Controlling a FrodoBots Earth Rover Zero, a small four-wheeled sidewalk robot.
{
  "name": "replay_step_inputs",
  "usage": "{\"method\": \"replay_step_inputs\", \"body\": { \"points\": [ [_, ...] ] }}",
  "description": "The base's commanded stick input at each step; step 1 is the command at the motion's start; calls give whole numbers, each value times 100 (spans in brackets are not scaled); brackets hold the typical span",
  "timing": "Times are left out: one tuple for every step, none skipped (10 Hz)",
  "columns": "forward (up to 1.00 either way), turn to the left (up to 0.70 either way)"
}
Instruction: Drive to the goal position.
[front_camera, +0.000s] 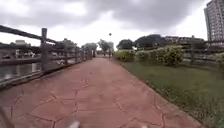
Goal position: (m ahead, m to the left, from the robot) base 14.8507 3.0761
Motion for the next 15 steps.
{"method": "replay_step_inputs", "body": {
  "points": [
    [70,0],
    [70,0],
    [70,0],
    [70,0],
    [70,0],
    [70,0],
    [70,0],
    [70,0],
    [70,1],
    [70,4],
    [70,22],
    [70,35],
    [70,34],
    [70,28],
    [70,9]
  ]
}}
